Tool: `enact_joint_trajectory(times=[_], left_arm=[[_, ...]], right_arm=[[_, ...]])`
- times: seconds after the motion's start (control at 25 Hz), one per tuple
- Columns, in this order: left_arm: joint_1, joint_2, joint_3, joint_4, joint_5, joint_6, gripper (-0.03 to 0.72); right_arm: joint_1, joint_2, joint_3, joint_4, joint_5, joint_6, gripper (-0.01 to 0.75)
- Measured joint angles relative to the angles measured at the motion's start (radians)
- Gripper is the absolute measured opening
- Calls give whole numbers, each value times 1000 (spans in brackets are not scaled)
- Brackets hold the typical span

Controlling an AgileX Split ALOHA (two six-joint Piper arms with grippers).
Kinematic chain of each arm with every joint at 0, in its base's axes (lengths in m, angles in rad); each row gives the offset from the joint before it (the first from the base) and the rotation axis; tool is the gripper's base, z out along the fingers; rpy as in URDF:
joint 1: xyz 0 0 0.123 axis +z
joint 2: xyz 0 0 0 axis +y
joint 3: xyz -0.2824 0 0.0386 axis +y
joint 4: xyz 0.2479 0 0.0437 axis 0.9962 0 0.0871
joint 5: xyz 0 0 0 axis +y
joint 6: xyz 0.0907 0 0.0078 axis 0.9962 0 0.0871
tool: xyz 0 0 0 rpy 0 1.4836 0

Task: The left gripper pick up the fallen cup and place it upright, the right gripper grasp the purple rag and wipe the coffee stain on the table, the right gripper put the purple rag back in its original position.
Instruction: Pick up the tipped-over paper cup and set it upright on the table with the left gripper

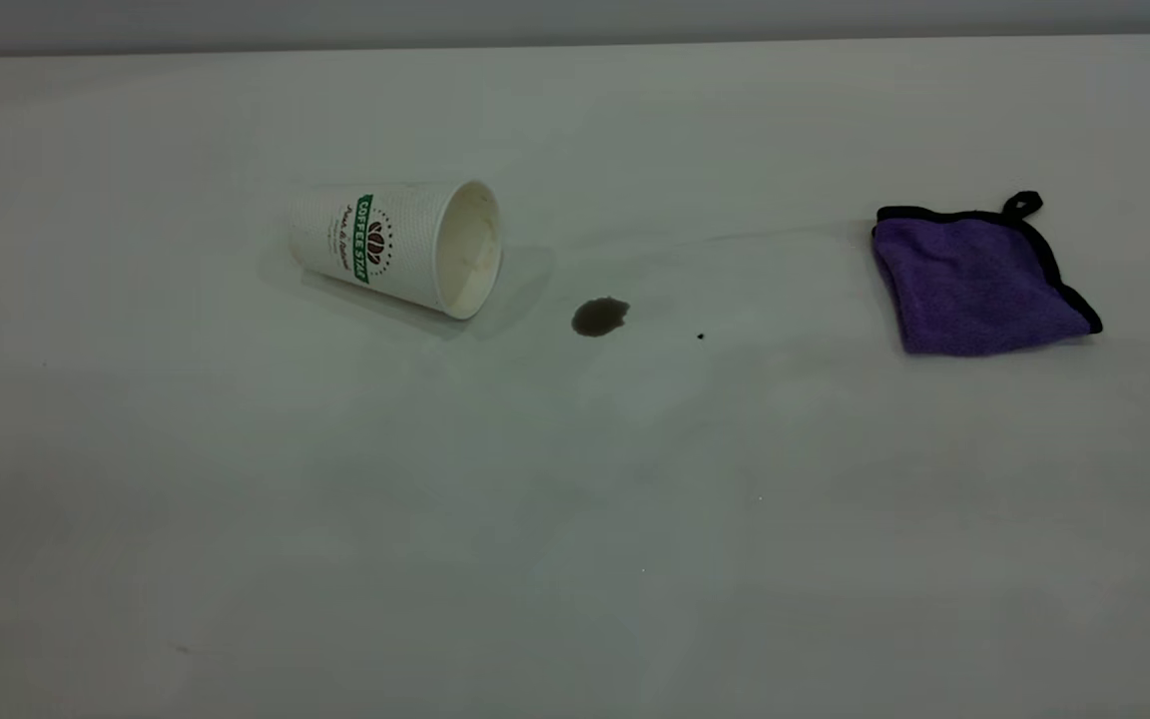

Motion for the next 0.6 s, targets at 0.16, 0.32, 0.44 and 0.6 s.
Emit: enact_joint_trajectory(times=[0.16, 0.32, 0.44, 0.6], left_arm=[[0, 106, -43, 5, -26, 0, 559], [0, 307, -79, -11, -79, 0, 559], [0, 490, -119, 10, -147, 0, 559], [0, 712, -205, 28, -243, 0, 559]], right_arm=[[0, 0, 0, 0, 0, 0, 545], [0, 0, 0, 0, 0, 0, 545], [0, 0, 0, 0, 0, 0, 545], [0, 0, 0, 0, 0, 0, 545]])
